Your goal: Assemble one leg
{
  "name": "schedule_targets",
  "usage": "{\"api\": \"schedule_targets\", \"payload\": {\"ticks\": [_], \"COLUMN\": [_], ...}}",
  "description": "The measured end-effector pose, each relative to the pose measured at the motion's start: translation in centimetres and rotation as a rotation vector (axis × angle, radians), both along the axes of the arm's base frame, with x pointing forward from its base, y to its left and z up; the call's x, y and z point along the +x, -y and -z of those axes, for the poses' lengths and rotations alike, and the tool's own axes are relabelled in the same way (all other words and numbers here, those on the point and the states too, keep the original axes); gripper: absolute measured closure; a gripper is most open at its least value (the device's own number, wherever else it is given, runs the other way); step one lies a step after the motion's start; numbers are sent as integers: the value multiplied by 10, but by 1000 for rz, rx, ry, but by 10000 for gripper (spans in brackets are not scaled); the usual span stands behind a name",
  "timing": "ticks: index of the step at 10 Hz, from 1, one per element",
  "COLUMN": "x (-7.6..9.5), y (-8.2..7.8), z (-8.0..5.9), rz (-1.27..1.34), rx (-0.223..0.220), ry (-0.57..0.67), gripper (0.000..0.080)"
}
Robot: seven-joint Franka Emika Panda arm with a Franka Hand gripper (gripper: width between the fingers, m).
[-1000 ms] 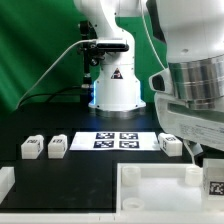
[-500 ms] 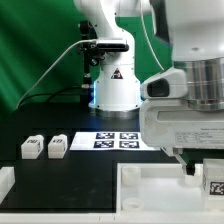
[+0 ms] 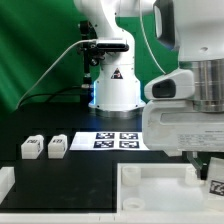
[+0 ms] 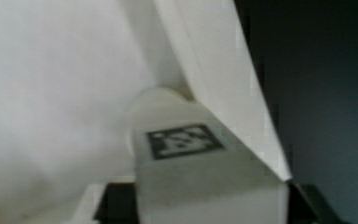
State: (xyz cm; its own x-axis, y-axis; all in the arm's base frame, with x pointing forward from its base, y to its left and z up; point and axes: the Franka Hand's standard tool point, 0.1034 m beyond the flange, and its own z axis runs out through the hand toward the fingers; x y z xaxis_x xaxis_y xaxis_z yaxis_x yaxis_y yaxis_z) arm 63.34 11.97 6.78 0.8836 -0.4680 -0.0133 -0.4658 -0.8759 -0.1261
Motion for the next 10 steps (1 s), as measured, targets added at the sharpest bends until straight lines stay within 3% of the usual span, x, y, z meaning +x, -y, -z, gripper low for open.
{"api": "schedule_targets", "payload": {"ticks": [2,5,7,10], "x": [0,-1,-2,-3], "y": [1,1,1,1], "z": [0,1,2,3], "rz": [257,749,1179,1395], "rx": [24,94,189,217], "ry": [-28,-70,-108,-151], "gripper": [498,499,499,499]}}
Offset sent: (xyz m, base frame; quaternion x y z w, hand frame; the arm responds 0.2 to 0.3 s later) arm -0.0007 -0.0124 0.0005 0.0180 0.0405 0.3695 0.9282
